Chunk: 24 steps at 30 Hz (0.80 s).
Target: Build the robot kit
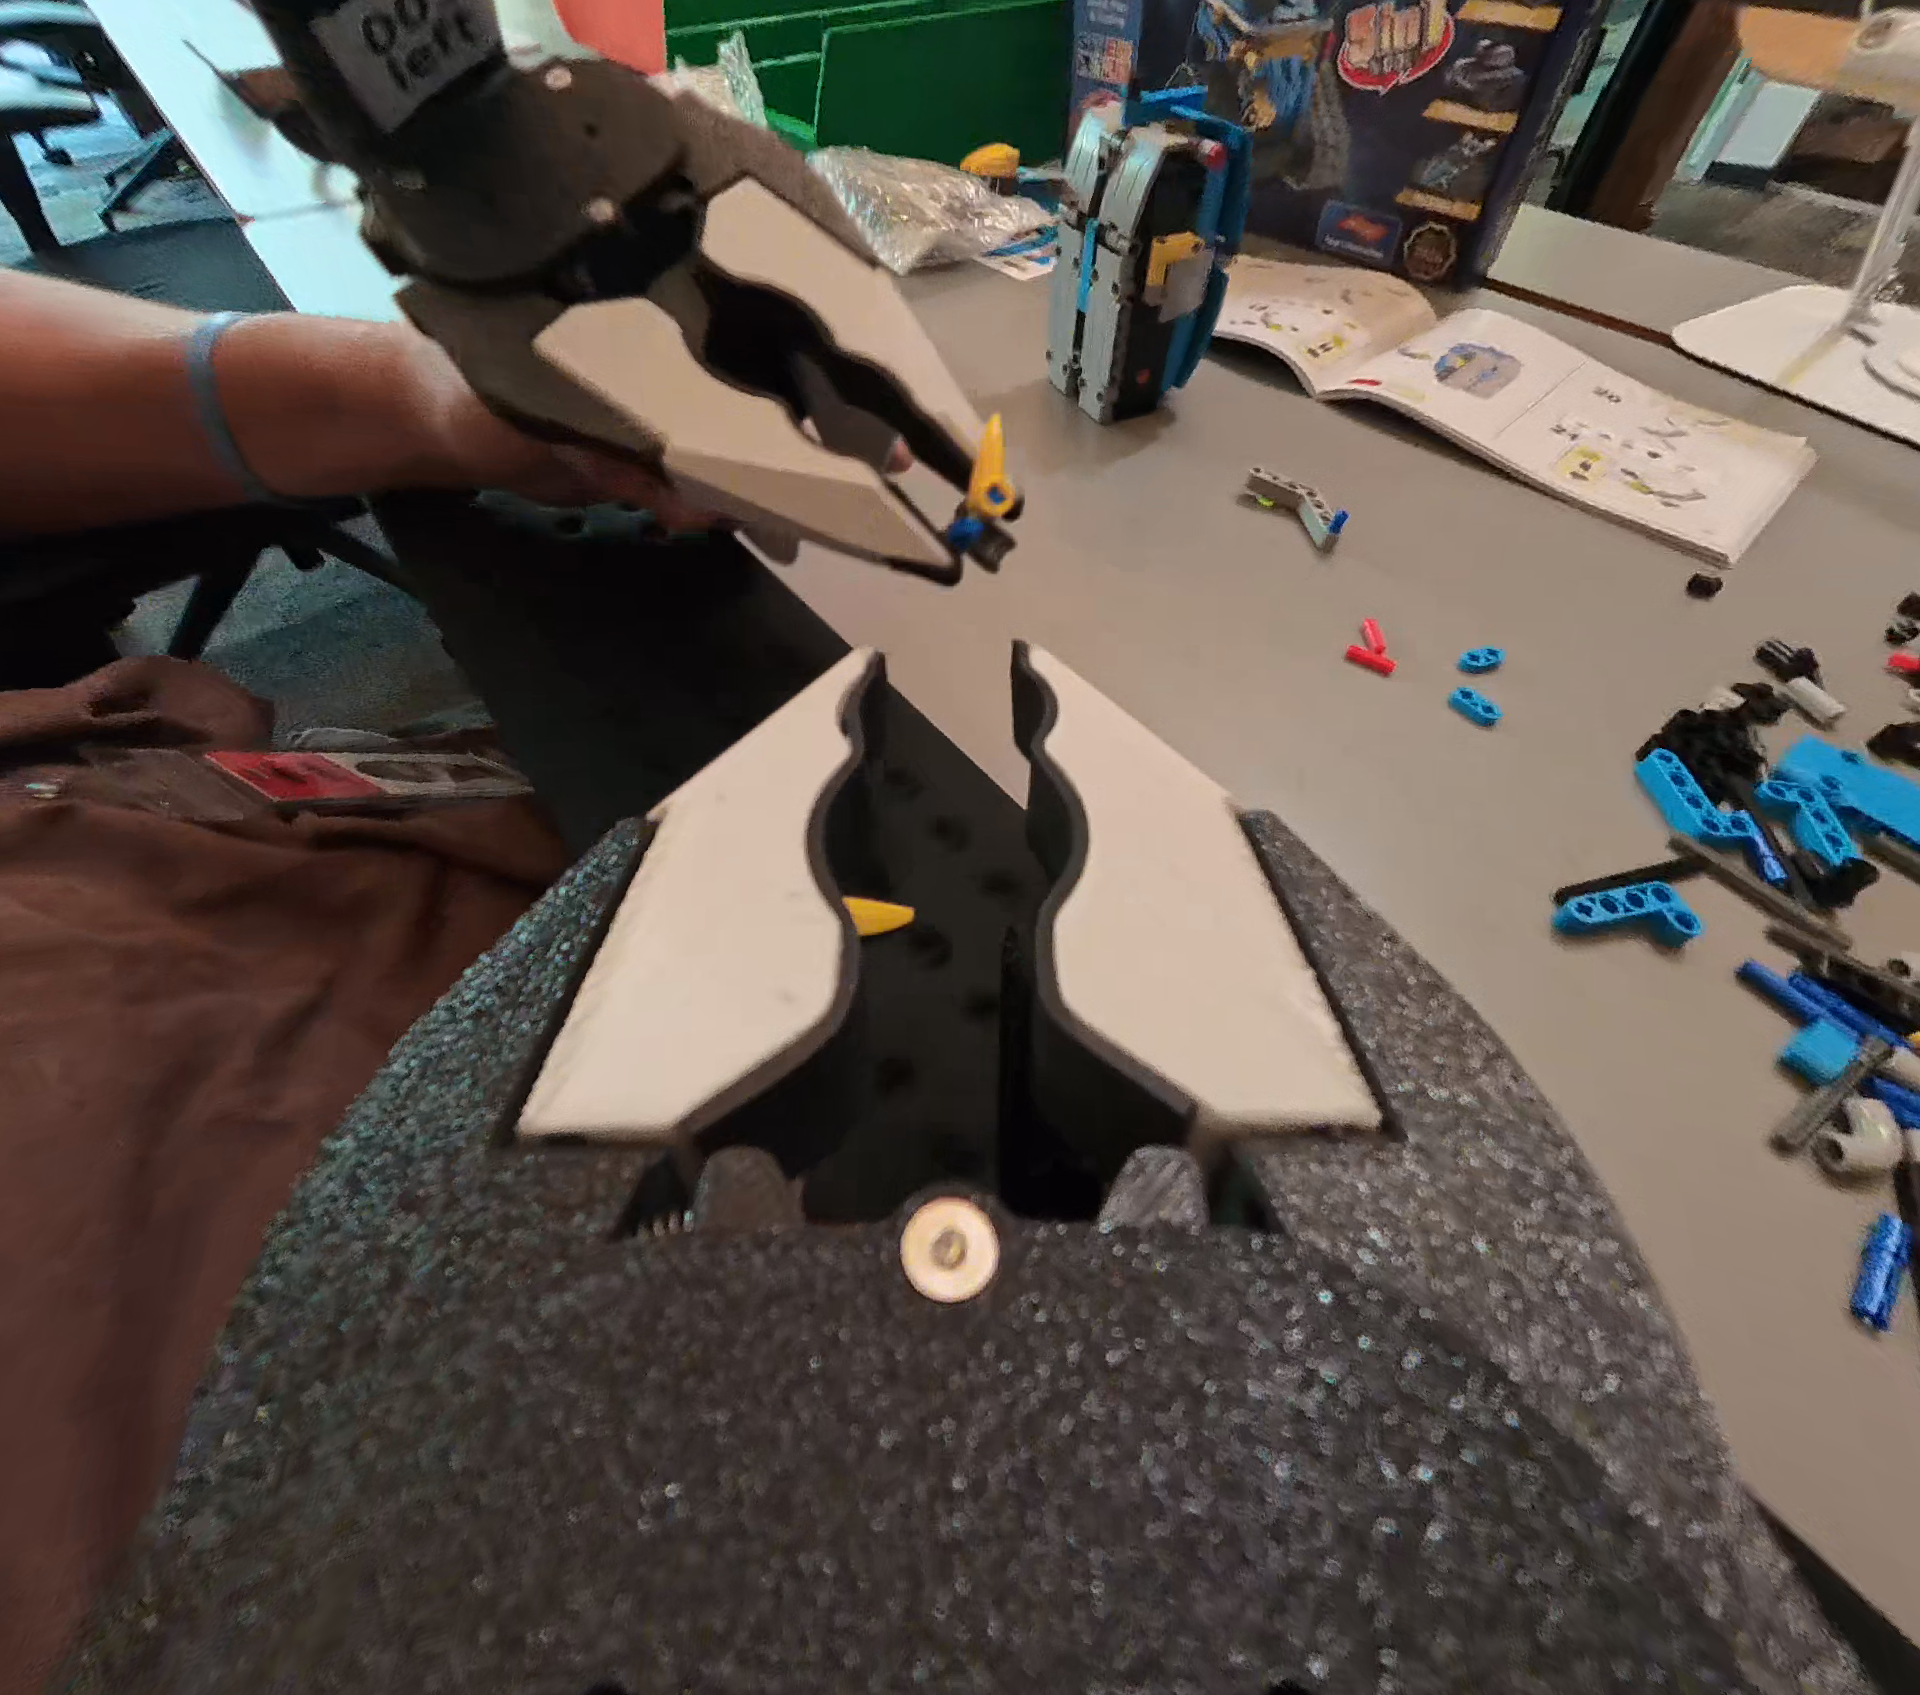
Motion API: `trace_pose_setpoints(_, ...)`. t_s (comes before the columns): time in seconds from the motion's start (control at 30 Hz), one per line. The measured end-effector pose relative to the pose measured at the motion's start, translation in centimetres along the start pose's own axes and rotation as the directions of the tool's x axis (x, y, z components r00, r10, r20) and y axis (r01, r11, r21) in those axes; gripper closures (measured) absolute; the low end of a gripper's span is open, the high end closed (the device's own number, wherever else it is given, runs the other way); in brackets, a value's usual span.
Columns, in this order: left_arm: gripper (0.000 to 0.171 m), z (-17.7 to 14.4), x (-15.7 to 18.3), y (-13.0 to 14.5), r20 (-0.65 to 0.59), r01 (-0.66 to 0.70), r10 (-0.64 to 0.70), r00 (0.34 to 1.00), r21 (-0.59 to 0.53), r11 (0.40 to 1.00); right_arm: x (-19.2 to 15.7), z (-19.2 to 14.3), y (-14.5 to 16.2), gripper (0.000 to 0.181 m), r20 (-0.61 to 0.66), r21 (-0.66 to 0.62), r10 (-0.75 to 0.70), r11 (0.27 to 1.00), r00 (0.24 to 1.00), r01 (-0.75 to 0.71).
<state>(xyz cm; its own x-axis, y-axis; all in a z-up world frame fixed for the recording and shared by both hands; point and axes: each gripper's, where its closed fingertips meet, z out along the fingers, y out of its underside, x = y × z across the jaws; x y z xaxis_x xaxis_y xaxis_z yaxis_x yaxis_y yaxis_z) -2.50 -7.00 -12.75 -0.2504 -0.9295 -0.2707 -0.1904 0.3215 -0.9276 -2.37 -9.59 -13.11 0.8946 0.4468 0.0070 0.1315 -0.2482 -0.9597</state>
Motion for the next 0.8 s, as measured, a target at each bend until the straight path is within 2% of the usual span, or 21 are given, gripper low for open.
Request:
trace_pose_setpoints(0.03, 0.156, -0.1, -0.8, 0.4, 0.018, 0.026, -0.025, 1.0, -0.019, 0.999, 0.1, 0.4, 0.2, 0.157, -0.013, -0.032, -0.01, 0.999, 1.0, 0.01)
trace_pose_setpoints(0.1, 0.156, 0.1, -2.4, 3.5, 0.051, 0.061, -0.053, 0.997, -0.162, 0.985, 1.0, 1.3, 0.4, 0.157, -0.03, -0.077, -0.002, 0.997, 1.0, -0.001)
trace_pose_setpoints(0.13, 0.156, 0.3, -3.4, 5.3, 0.08, 0.06, -0.042, 0.996, -0.235, 0.97, 1.5, 2.1, 0.5, 0.154, -0.016, -0.113, 0.028, 0.993, 0.999, -0.03)
trace_pose_setpoints(0.2, 0.156, 0.6, -4.3, 7.2, 0.091, 0.002, 0.025, 0.996, -0.292, 0.956, 2.6, 4.1, 1.1, 0.139, 0.034, -0.225, 0.138, 0.966, 0.99, -0.127)
trace_pose_setpoints(0.27, 0.156, 0.4, -4.5, 6.3, 0.104, -0.072, 0.101, 0.989, -0.257, 0.964, 3.2, 6.3, 0.5, 0.14, 0.135, -0.239, 0.26, 0.945, 0.956, -0.223)
trace_pose_setpoints(0.33, 0.156, 0.1, -4.3, 5.1, 0.107, -0.085, 0.107, 0.989, -0.194, 0.977, 3.3, 8.0, 0.1, 0.148, 0.245, -0.273, 0.397, 0.904, 0.885, -0.33)
trace_pose_setpoints(0.37, 0.156, 0.0, -4.3, 4.9, 0.111, -0.086, 0.106, 0.988, -0.177, 0.98, 3.0, 8.5, -0.2, 0.149, 0.301, -0.287, 0.439, 0.888, 0.847, -0.358)
trace_pose_setpoints(0.4, 0.156, -0.1, -4.3, 4.6, 0.111, -0.091, 0.109, 0.988, -0.159, 0.983, 3.2, 9.1, -0.4, 0.154, 0.315, -0.277, 0.44, 0.89, 0.841, -0.362)
trace_pose_setpoints(0.47, 0.157, -0.3, -4.5, 4.5, 0.126, -0.093, 0.114, 0.985, -0.155, 0.983, 2.8, 9.7, -0.3, 0.169, 0.34, -0.29, 0.39, 0.909, 0.856, -0.3)
trace_pose_setpoints(0.57, 0.156, -0.2, -4.9, 4.9, 0.147, -0.066, 0.091, 0.985, -0.168, 0.984, 3.3, 10.0, -0.2, 0.17, 0.292, -0.318, 0.287, 0.929, 0.912, -0.19)
trace_pose_setpoints(0.63, 0.156, 0.1, -5.2, 6.5, 0.154, -0.05, 0.088, 0.984, -0.24, 0.97, 4.4, 10.7, 1.3, 0.174, 0.221, -0.394, 0.202, 0.914, 0.954, -0.102)
trace_pose_setpoints(0.67, 0.154, -0.1, -5.8, 7.9, 0.171, -0.046, 0.103, 0.98, -0.309, 0.95, 5.9, 11.1, 2.4, 0.174, 0.157, -0.455, 0.137, 0.889, 0.978, -0.052)
trace_pose_setpoints(0.7, 0.148, -0.4, -6.4, 8.8, 0.193, -0.05, 0.126, 0.973, -0.359, 0.932, 6.5, 11.3, 3.6, 0.174, 0.149, -0.521, 0.101, 0.853, 0.984, -0.009)
trace_pose_setpoints(0.8, 0.15, -1.7, -7.4, 10.3, 0.232, -0.004, 0.109, 0.967, -0.412, 0.911, 6.7, 12.0, 5.7, 0.174, 0.192, -0.652, 0.033, 0.751, 0.981, 0.102)
